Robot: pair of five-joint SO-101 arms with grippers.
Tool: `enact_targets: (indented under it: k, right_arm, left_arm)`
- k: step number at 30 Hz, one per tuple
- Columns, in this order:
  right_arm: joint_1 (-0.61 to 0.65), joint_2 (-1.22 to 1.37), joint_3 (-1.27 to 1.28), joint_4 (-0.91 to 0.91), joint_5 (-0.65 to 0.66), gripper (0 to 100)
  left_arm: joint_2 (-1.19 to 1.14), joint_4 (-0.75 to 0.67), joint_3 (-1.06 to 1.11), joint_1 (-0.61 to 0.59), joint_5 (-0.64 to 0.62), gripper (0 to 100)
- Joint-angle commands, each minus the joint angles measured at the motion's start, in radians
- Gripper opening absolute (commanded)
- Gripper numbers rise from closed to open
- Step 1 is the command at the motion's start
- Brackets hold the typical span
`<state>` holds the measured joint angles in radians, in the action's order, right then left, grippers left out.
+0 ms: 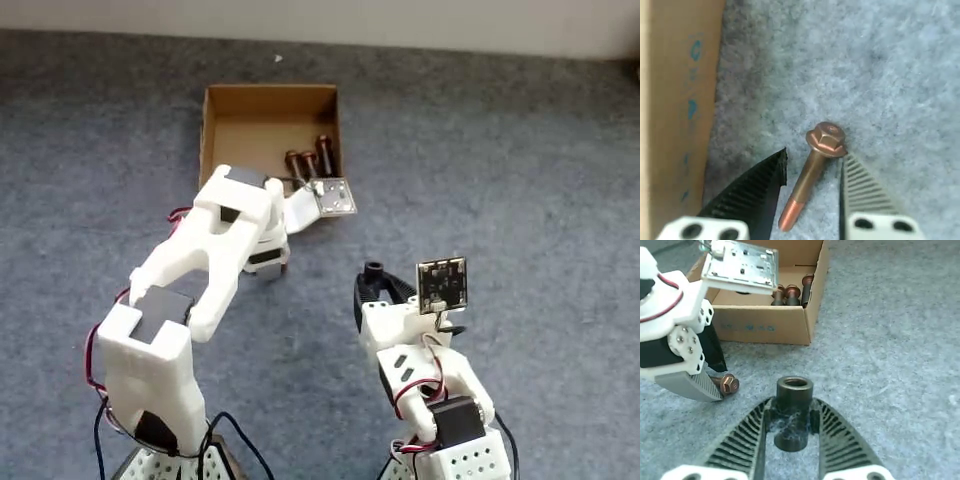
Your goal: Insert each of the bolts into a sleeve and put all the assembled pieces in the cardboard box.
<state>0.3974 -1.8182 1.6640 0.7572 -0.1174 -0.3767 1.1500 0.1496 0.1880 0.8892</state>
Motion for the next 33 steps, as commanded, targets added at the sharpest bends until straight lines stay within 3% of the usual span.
enact_targets:
  k: [1,4,13,22,33]
  right_arm:
    - [-0.012,-0.016,0.008,-0.002,0.011,0.5]
    - [-0.012,-0.016,0.008,-0.002,0.011,0.5]
    - [-0.012,-0.016,0.008,0.001,0.011,0.5]
    - [-0.012,-0.016,0.007,0.019,0.011,0.5]
    - [-0.007,-0.018,-0.002,0.09,0.008,0.5]
  left_arm:
    - [0.002,0.012,-0.035,0.027,0.009,6]
    - [0.004,0.091,-0.044,0.056,0.009,0]
    - [0.176,0.245,-0.038,0.085,-0.012,1]
    - [0.513,0.304,-0.028,0.085,-0.305,1]
    - [0.872,0.259,0.186,0.116,-0.575,1]
